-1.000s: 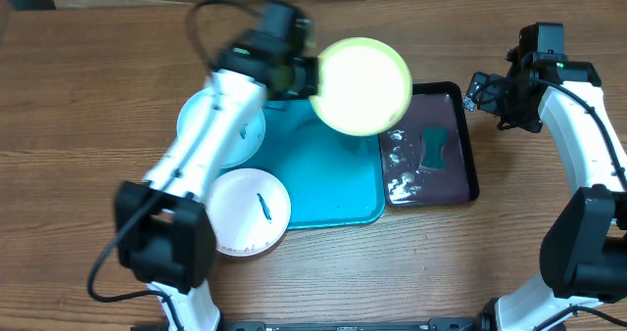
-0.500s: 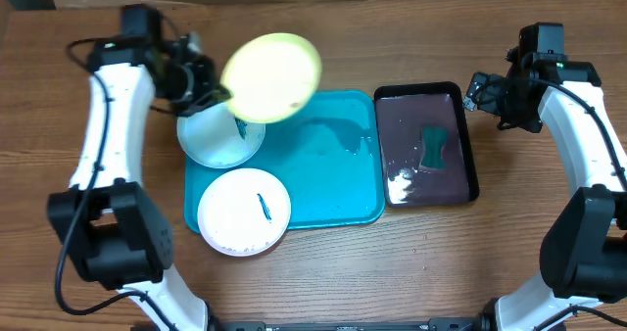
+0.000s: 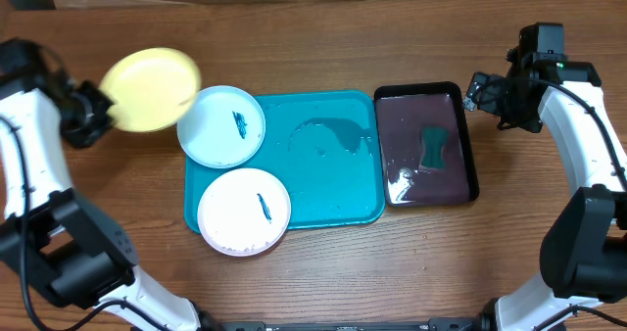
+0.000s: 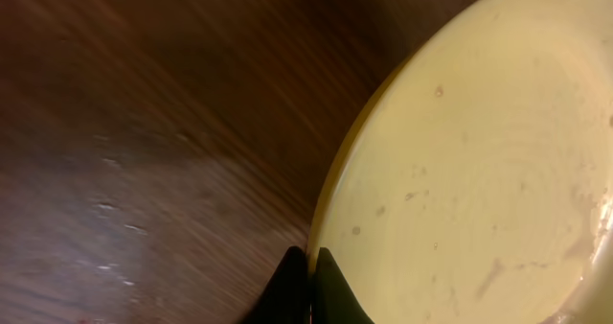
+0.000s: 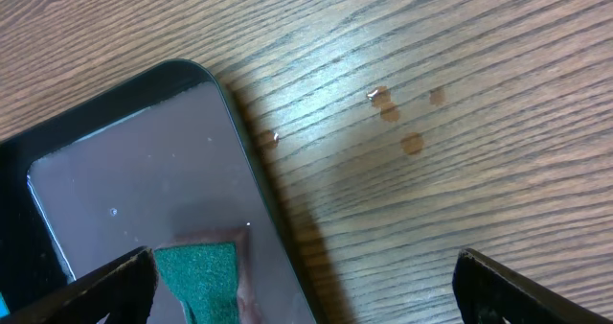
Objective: Clean dirty plates on tray and stack at the side
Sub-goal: 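Carry the yellow plate left and set it on the table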
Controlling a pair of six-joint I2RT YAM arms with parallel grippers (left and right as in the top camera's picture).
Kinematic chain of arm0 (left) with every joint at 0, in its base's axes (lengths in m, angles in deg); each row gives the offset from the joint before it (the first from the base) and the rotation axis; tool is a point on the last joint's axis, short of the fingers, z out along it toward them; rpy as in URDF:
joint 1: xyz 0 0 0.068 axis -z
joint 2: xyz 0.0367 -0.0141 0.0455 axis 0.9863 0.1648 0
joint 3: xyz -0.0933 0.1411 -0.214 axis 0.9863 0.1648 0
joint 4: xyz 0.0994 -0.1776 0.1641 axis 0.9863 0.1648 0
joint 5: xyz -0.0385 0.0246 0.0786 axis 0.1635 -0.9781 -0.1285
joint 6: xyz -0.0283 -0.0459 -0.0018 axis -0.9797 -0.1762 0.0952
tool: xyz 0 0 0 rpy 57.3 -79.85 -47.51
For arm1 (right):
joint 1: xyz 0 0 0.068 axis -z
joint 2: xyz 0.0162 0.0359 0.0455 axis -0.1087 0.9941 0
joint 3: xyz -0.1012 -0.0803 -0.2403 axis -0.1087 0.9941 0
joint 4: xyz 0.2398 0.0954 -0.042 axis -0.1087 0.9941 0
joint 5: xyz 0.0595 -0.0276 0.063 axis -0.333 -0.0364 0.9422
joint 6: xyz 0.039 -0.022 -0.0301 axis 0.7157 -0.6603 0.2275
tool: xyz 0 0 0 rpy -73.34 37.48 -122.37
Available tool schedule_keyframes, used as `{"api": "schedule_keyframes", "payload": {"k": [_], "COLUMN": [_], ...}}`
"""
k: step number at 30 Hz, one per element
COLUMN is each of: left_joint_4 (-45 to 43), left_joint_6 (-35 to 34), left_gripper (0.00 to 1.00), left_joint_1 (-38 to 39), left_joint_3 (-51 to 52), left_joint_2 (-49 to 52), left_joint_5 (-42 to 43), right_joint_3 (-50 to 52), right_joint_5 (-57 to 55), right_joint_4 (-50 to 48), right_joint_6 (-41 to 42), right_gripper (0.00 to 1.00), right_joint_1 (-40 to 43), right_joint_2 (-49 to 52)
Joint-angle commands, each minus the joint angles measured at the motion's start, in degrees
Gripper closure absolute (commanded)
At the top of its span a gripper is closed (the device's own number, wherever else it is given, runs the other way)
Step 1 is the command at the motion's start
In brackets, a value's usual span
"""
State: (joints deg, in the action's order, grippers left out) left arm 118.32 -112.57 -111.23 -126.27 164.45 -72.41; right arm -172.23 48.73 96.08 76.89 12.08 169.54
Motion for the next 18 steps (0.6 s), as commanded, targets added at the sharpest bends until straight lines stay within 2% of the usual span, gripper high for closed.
{"api": "schedule_keyframes", "payload": {"k": [1, 4, 8, 14, 18], "left_joint_4": [-0.6, -0.7, -3.7, -14.8, -20.8], "left_joint_6": [-4.8, -6.9, -7.1, -1.6, 0.0], "left_gripper": [0.96, 0.96, 0.96, 0.96, 0.96], "left_joint_1": [-4.1, -6.6, -7.5, -6.2, -4.3], "left_joint_3": [-0.2, -0.1, 1.8, 9.5, 14.5], "left_joint_2": [-0.9, -0.9, -0.9, -0.9, -0.9], "left_joint_5": [-11.8, -18.6, -20.2, -15.2, -15.0], "right_joint_3": [-0.5, -0.5, -0.5, -0.5, -0.5], "right_joint_5": [0.1, 0.1, 0.1, 0.1, 0.1], "right_joint_4": [-0.2, -0.2, -0.2, -0.2, -0.2], "right_joint_6": [0.6, 0.6, 0.6, 0.6, 0.6], "right_gripper": [0.0, 0.0, 0.0, 0.0, 0.0], "right_joint_1": [-0.1, -0.1, -0.1, -0.1, -0.1], "right_joint_2": [-0.6, -0.6, -0.6, -0.6, -0.6]}}
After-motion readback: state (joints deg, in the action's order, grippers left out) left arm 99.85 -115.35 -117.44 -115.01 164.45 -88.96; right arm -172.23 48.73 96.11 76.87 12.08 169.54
